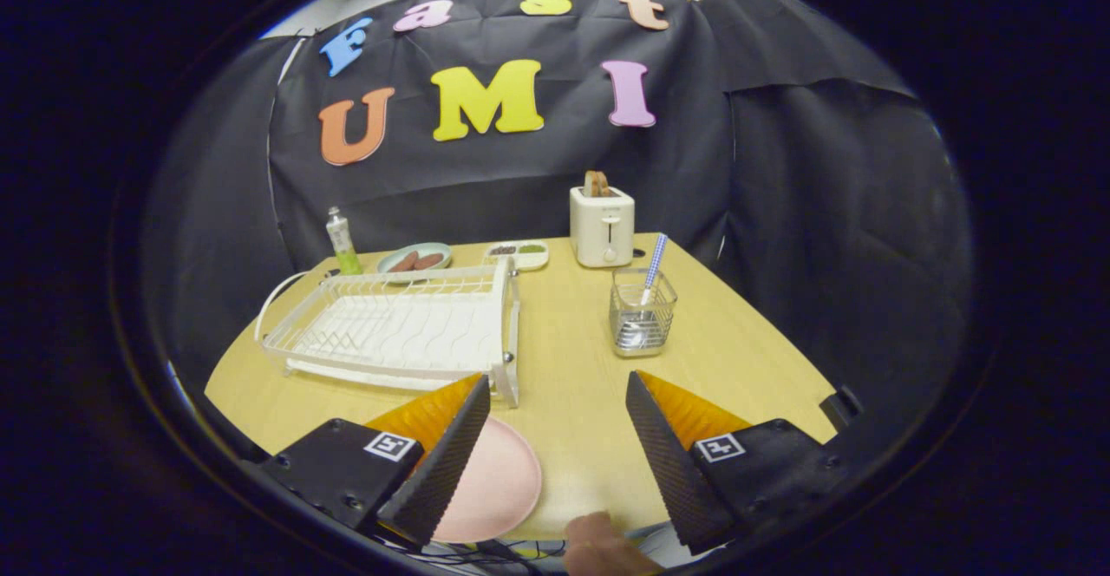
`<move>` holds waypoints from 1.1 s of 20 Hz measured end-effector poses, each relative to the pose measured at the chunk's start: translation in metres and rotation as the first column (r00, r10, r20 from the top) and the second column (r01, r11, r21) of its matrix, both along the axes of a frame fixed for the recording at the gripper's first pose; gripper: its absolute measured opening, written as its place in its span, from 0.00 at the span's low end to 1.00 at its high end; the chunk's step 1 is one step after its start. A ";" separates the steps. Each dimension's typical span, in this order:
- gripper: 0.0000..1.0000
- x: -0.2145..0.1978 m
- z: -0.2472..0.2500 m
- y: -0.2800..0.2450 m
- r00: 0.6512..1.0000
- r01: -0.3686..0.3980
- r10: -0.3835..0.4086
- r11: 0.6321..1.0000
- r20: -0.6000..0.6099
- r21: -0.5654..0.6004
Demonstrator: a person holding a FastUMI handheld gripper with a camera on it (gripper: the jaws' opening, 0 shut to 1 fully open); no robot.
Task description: Take the plate from the dish rack, then take the spoon from the basket and place it into the plate.
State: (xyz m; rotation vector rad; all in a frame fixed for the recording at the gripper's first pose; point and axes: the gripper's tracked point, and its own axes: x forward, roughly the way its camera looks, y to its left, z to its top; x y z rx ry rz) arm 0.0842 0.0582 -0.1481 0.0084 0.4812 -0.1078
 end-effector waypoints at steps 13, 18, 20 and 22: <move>1.00 0.060 0.053 -0.060 0.986 -0.012 0.010 1.000 0.164 0.013; 1.00 0.124 0.043 -0.103 0.982 -0.004 0.002 1.000 0.187 0.013; 1.00 0.152 0.034 -0.117 0.984 0.004 -0.007 1.000 0.177 0.018; 1.00 0.180 0.028 -0.130 0.983 0.009 -0.009 1.000 0.181 0.004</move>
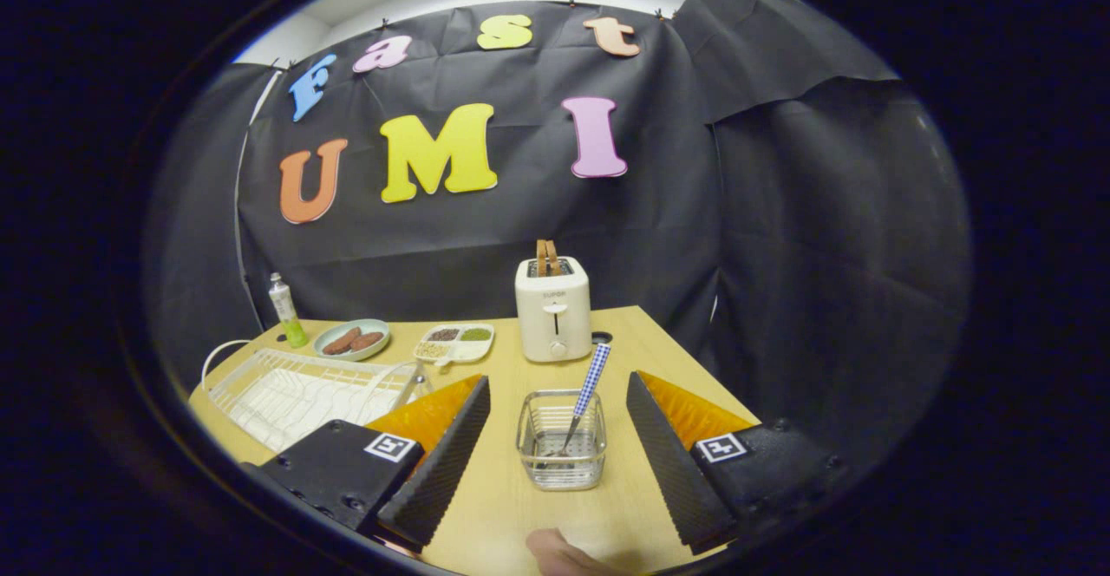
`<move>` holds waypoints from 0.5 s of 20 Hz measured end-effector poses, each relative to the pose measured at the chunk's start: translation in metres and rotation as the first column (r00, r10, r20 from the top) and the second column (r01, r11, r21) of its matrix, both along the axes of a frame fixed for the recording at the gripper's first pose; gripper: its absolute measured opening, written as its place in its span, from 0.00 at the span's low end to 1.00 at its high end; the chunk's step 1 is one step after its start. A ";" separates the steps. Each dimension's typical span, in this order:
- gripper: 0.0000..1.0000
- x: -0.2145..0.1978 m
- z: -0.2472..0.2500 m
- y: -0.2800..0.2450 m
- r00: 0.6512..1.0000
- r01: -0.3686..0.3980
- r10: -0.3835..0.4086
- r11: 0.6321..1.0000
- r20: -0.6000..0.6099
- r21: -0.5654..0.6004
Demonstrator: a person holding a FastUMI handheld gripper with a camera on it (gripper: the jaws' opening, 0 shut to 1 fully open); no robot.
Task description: Take the plate from the dish rack, then take the spoon from the basket and place it into the plate.
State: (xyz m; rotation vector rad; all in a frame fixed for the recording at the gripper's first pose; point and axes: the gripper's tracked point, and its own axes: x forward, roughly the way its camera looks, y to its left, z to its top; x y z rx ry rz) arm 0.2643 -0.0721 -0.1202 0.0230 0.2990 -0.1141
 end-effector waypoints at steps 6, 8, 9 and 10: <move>1.00 0.070 -0.032 -0.031 0.998 0.025 -0.027 0.999 -0.051 -0.037; 1.00 0.087 -0.043 -0.038 0.995 0.045 -0.043 0.999 -0.088 0.018; 1.00 0.092 -0.048 -0.039 0.993 0.045 -0.038 0.997 -0.109 0.062; 0.93 0.100 -0.050 -0.033 0.994 0.019 -0.005 0.993 -0.114 0.116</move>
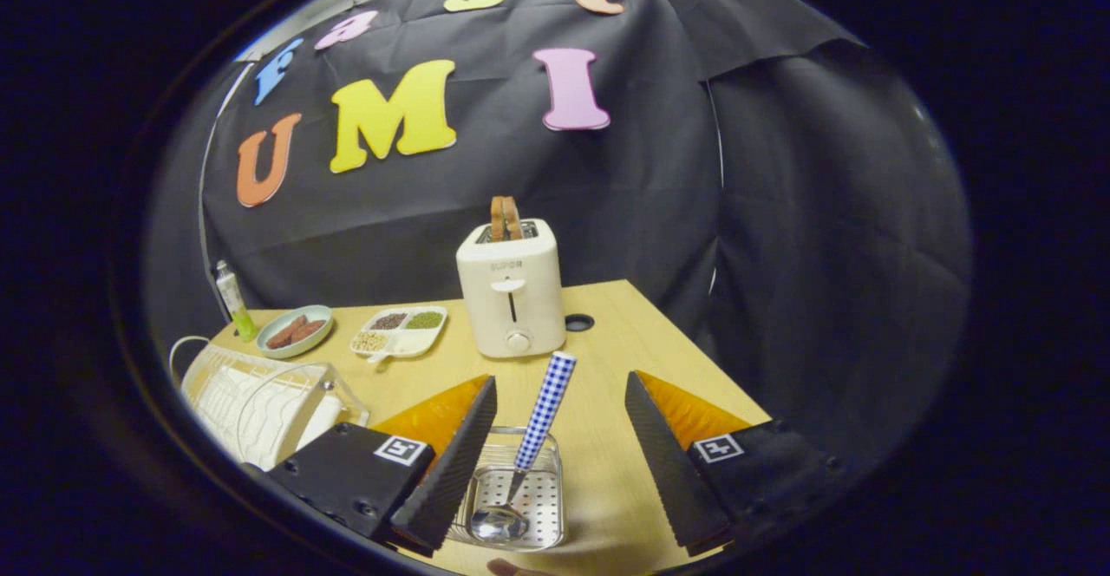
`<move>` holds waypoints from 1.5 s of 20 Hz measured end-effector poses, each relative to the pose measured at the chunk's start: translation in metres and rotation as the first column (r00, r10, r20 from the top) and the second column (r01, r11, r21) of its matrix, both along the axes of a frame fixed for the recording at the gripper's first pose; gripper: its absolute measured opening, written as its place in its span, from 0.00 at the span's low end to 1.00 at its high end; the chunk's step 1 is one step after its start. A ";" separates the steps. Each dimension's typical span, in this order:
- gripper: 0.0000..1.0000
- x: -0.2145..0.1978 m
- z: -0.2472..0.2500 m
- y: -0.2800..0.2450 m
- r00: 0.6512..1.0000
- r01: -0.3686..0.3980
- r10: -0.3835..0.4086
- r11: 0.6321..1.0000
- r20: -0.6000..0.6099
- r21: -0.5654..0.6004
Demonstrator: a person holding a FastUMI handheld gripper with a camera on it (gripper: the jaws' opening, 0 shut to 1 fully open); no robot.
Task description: Take the plate from the dish rack, then take the spoon from the basket and place it into the plate.
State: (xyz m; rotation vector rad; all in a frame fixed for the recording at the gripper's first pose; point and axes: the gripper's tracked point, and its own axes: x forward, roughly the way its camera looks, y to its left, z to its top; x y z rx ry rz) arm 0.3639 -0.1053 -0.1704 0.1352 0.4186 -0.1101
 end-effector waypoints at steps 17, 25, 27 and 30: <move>0.17 -0.015 0.088 0.026 0.974 -0.014 0.040 0.993 0.225 -0.114; 0.17 -0.103 0.191 0.087 0.912 -0.038 0.136 0.968 0.388 -0.250; 0.17 -0.133 0.205 0.111 0.897 -0.068 0.160 0.971 0.412 -0.231; 0.17 -0.177 0.218 0.143 0.878 -0.093 0.177 0.974 0.444 -0.204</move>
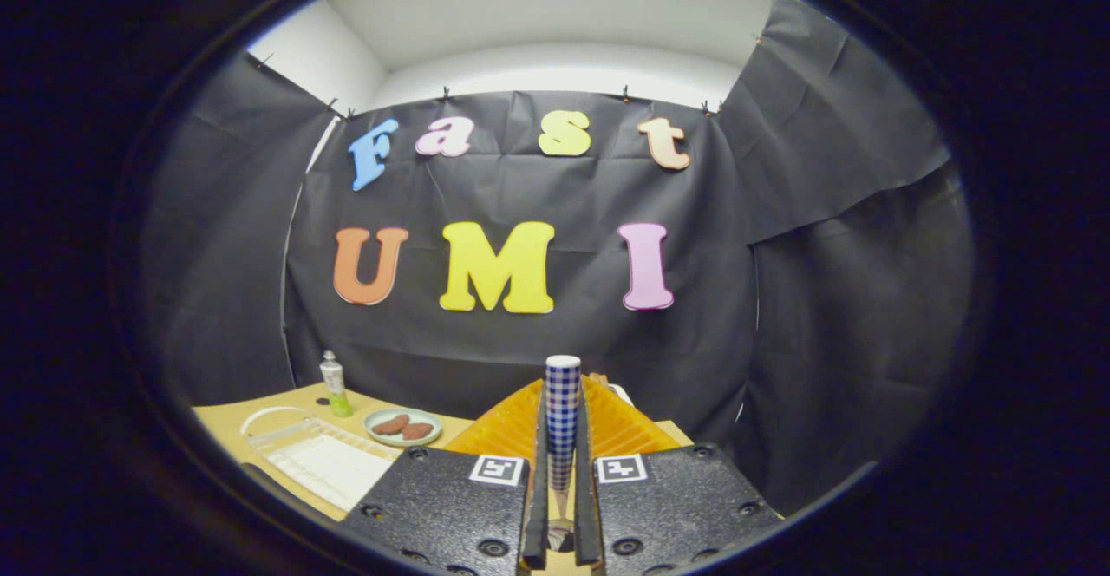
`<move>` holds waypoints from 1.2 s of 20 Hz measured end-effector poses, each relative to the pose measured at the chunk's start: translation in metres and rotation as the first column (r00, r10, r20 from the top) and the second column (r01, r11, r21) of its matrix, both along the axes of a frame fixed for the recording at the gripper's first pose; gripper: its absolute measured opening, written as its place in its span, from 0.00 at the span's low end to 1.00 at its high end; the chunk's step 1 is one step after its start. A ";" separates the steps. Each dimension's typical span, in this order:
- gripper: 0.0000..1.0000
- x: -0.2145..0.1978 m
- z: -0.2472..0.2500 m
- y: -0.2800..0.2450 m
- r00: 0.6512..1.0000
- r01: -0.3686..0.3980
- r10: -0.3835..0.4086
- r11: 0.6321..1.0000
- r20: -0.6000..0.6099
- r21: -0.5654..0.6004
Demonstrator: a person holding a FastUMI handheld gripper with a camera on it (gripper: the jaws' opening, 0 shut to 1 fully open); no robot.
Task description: Take the plate from the dish rack, then take the spoon from the basket and place it into the plate.
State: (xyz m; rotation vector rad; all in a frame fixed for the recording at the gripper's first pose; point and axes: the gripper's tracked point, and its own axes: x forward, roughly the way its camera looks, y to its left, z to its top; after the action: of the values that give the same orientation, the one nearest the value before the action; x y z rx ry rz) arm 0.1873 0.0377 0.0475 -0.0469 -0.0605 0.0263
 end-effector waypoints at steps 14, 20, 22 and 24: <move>0.17 -0.107 -0.116 0.153 0.991 -0.126 0.129 0.990 -0.037 0.070; 0.17 -0.116 -0.187 0.195 0.979 -0.181 0.184 0.983 -0.090 0.031; 0.18 -0.118 -0.204 0.193 0.979 -0.172 0.174 0.985 -0.106 0.032; 0.18 -0.120 -0.217 0.194 0.980 -0.160 0.163 0.986 -0.114 0.037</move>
State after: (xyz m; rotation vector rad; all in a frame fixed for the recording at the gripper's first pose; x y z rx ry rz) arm 0.0671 0.2314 -0.1691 -0.0126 0.0528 0.1905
